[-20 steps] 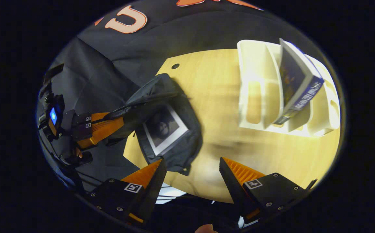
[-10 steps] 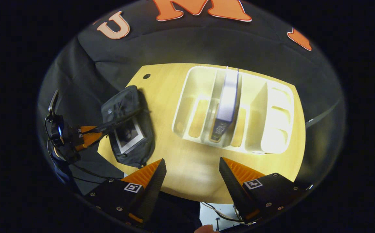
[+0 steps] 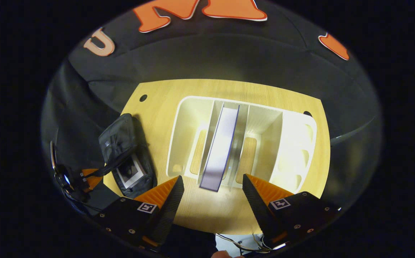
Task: Open the schoolbag, grab two books from the bookshelf and put them into the schoolbag.
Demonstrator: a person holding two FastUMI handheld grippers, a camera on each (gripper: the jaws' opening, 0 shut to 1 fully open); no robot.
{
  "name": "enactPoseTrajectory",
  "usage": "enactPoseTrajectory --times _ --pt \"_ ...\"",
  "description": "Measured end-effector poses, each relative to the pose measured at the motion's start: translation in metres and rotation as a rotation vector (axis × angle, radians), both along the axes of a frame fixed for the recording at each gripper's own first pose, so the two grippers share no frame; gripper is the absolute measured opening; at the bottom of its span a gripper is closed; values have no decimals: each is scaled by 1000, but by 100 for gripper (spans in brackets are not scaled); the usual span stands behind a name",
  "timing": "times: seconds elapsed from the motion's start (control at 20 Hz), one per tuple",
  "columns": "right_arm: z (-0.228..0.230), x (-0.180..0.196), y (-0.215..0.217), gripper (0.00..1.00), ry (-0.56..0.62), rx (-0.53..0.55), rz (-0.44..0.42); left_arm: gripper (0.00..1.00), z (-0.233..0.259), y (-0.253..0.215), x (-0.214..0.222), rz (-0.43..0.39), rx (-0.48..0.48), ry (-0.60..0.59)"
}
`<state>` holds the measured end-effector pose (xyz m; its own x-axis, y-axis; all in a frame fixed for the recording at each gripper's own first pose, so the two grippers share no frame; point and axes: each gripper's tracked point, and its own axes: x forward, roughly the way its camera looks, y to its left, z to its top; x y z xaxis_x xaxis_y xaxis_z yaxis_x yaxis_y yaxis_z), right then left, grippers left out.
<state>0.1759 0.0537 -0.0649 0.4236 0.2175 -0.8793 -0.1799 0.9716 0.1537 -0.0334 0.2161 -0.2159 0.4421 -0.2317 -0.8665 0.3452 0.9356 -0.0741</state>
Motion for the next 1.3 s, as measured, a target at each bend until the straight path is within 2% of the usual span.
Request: enactPoseTrajectory --times 0.3,0.35,0.4,0.5,0.6,0.65,0.9,1.05,1.1,1.15,1.2,1.3 --pt "-32 32 9 96 81 -35 -8 5 3 1 -1 21 26 19" --pt "-36 36 11 87 86 -45 -16 5 4 2 -3 25 30 21" --pt "-41 40 12 83 92 -55 -28 5 4 2 -3 29 32 22" --pt "-48 42 10 60 106 -76 -45 5 3 1 -2 35 36 25" --pt "-43 46 3 50 110 -89 -89 5 4 1 -1 42 39 28" --pt "-48 46 3 39 119 -84 -107 5 5 1 -2 47 37 29" --pt "-34 32 -18 34 104 -110 -173 5 6 2 -2 67 30 31" --pt "-20 7 -20 32 102 -84 -193 5 5 1 -4 71 28 36" --pt "-16 -2 -22 31 98 -78 -200 5 6 2 -3 65 29 35" --pt "-11 -12 -23 38 91 -73 -207 5 7 2 -4 52 30 32" --pt "-6 -21 -22 31 80 -64 -220 5 8 2 -3 35 29 26" --pt "3 -43 -17 31 64 -35 -260 5 6 3 -3 -3 19 26"
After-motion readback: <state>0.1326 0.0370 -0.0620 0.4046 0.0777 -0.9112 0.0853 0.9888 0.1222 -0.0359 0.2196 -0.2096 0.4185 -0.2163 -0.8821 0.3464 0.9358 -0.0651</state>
